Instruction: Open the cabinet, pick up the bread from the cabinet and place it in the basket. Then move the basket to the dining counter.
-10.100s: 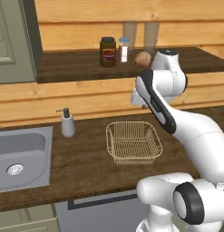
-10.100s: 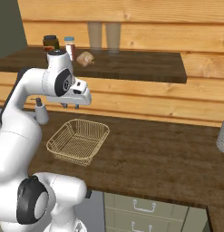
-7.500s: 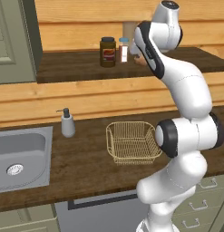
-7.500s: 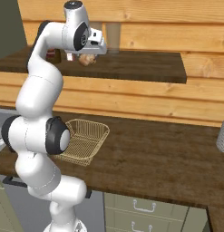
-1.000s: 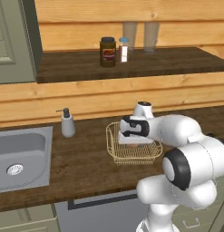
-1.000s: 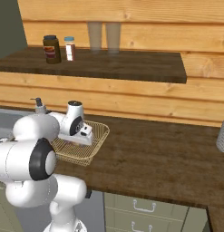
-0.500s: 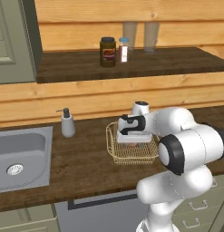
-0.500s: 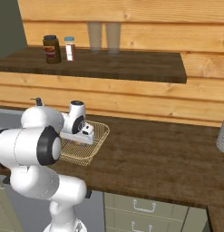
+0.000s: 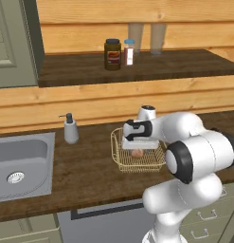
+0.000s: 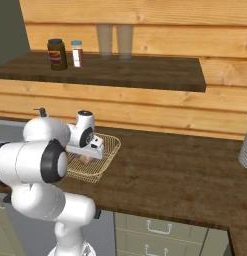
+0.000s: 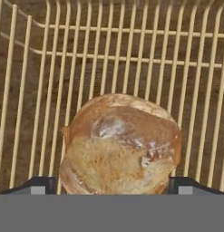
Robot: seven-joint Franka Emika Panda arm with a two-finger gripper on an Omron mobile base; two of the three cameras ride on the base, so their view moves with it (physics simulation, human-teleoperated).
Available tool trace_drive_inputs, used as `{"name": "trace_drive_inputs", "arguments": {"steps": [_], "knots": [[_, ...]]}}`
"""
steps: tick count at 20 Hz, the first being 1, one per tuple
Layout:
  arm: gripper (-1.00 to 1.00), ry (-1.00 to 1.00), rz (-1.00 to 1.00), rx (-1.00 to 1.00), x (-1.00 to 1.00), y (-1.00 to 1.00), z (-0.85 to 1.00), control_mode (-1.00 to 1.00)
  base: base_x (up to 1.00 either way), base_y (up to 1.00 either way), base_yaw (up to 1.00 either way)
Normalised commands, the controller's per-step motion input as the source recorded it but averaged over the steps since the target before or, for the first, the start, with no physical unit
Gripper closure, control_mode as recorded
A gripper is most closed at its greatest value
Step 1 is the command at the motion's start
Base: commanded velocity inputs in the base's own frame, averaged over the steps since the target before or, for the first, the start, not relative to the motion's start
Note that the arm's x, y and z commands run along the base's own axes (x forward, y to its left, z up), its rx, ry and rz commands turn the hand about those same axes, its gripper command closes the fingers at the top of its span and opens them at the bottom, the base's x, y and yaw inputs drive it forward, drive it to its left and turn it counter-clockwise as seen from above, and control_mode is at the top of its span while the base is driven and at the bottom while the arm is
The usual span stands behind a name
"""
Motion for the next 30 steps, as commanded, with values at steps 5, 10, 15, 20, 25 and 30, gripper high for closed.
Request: {"name": "trace_drive_inputs", "arguments": {"steps": [5,10,15,20,25,30], "knots": [[-1.00,-0.13,0.00,0.00,-0.52,-0.09,0.25,-1.00,0.00,0.00,0.00],[-1.00,-0.23,-0.05,0.00,-0.80,-0.33,0.73,-1.00,0.00,0.00,0.00],[-1.00,-0.20,-0.08,0.04,-0.80,-0.50,0.66,-1.00,0.00,0.00,0.00],[-1.00,-0.05,-0.05,0.10,-0.21,-0.46,0.22,-1.00,0.00,0.00,0.00],[-1.00,0.04,0.00,0.08,0.06,-0.26,0.00,-1.00,0.00,0.00,0.00],[-1.00,0.10,-0.04,0.01,0.18,-0.21,0.33,-1.00,0.00,0.00,0.00]]}}
